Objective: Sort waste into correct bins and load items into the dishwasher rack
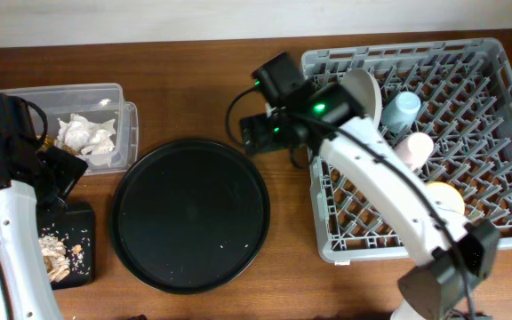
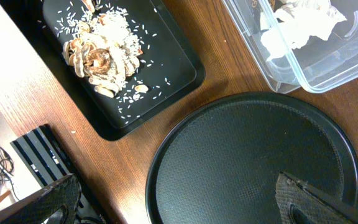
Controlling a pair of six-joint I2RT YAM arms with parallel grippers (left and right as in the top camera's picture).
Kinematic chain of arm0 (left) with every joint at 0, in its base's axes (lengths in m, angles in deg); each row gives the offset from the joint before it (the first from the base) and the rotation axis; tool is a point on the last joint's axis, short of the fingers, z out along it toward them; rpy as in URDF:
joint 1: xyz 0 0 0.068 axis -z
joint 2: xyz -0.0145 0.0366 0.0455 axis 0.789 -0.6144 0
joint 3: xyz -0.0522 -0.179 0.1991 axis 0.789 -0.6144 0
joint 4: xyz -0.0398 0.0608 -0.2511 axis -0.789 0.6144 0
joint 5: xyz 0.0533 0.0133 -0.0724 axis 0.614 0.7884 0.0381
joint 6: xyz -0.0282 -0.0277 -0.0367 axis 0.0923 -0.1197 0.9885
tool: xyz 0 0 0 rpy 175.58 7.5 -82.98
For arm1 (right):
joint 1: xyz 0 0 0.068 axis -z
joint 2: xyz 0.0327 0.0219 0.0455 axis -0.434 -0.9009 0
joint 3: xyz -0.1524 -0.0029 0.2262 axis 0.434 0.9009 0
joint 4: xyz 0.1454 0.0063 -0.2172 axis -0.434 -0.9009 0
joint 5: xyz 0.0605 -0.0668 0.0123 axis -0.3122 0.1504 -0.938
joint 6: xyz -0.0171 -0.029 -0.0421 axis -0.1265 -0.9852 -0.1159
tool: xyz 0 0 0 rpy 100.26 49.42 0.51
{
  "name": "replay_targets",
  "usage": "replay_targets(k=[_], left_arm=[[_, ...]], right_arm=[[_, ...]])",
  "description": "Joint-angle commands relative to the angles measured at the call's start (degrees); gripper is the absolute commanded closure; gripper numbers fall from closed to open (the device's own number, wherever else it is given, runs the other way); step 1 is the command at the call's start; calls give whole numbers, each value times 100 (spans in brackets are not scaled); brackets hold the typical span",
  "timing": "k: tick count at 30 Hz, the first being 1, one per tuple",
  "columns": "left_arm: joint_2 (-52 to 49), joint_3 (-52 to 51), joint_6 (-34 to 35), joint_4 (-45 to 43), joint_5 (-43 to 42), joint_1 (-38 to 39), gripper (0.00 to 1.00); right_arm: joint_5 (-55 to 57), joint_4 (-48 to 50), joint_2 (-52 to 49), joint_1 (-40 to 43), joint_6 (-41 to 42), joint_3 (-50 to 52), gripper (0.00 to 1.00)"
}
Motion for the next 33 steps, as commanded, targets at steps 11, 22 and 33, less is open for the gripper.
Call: replay_targets(k=[11,22,33], left_arm=[[33,42,-31,9,24,-28,1],[33,42,-31,9,24,-28,1],[35,42,-31,9,24,-28,1]], right_arm=[[-511,55,-2031,-214,-190,299,78],[-1213,660,-2229,-286,-184,581,96],[-629,1064,-2229,-282,299,1191,96]])
